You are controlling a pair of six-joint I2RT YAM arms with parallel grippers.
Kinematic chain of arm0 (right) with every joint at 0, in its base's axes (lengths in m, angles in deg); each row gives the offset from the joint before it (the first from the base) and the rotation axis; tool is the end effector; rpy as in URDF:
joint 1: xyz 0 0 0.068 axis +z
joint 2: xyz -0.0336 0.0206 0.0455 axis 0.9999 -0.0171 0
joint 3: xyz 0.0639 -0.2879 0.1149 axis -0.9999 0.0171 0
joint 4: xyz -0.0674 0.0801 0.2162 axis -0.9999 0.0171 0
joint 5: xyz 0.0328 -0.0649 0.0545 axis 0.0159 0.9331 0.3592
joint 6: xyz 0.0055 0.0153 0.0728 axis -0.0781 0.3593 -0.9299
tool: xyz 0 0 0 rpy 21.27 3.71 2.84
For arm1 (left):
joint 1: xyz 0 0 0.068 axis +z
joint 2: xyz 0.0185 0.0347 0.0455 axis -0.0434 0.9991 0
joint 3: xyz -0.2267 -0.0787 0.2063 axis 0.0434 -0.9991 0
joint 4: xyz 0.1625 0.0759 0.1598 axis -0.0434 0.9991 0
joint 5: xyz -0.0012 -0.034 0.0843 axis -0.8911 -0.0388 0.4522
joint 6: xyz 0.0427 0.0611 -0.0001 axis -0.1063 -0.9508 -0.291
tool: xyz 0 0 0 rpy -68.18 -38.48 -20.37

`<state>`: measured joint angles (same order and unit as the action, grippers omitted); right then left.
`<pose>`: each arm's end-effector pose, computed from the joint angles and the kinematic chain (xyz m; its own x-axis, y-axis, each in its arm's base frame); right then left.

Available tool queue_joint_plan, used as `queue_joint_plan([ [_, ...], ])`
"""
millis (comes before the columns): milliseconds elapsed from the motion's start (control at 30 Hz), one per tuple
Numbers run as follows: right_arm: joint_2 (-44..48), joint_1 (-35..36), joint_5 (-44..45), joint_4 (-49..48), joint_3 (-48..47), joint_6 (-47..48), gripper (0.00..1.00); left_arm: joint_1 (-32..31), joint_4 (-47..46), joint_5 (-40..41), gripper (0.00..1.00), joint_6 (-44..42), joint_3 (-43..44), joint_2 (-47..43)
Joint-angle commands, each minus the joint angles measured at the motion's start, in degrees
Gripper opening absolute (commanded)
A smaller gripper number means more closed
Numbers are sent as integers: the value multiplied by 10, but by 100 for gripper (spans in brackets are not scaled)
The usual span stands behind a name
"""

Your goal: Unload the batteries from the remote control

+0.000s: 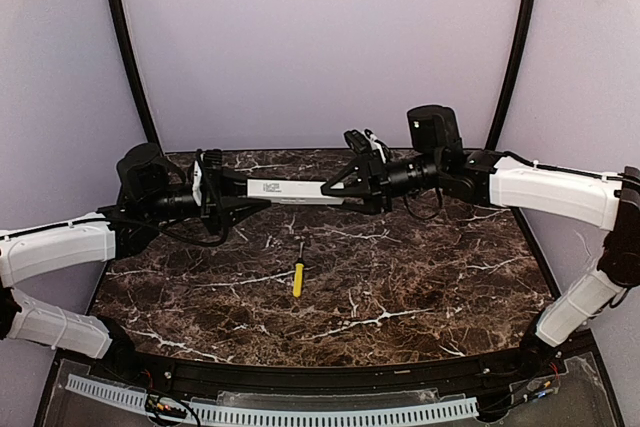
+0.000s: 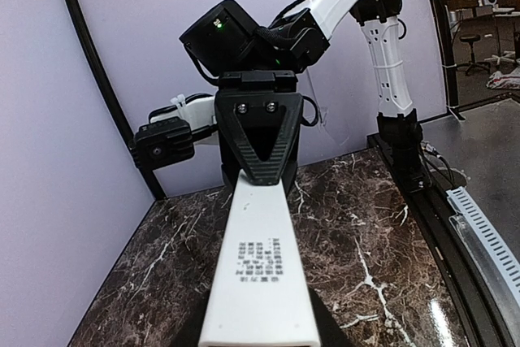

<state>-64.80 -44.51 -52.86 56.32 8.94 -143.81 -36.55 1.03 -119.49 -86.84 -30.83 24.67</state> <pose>0.2105 0.2723 0.3689 -0.9343 -0.1408 -0.3274 -0.3494 0.1805 0.9194 0.1704 -0.1719 0.3642 0.3966 -0.0201 -0.9178 0.9094 0.1451 0.3898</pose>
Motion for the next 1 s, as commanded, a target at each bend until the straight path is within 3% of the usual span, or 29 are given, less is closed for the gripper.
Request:
queue_joint_plan([
  [0,-8,4,-2,-12,-14,7,39,-5,-9,-4,0,-4,12,-3],
  [300,-6,4,-12,-24,-9,6,22,-6,-11,-6,0,-2,11,-5],
  [533,-5,4,-16,-28,-7,6,19,-6,-13,-6,0,0,10,-6],
  [833,-5,4,-16,-31,-6,5,21,-6,-29,-7,0,13,7,-5],
  [967,-4,4,-16,-31,-7,5,36,-6,-36,-7,0,18,4,-4],
])
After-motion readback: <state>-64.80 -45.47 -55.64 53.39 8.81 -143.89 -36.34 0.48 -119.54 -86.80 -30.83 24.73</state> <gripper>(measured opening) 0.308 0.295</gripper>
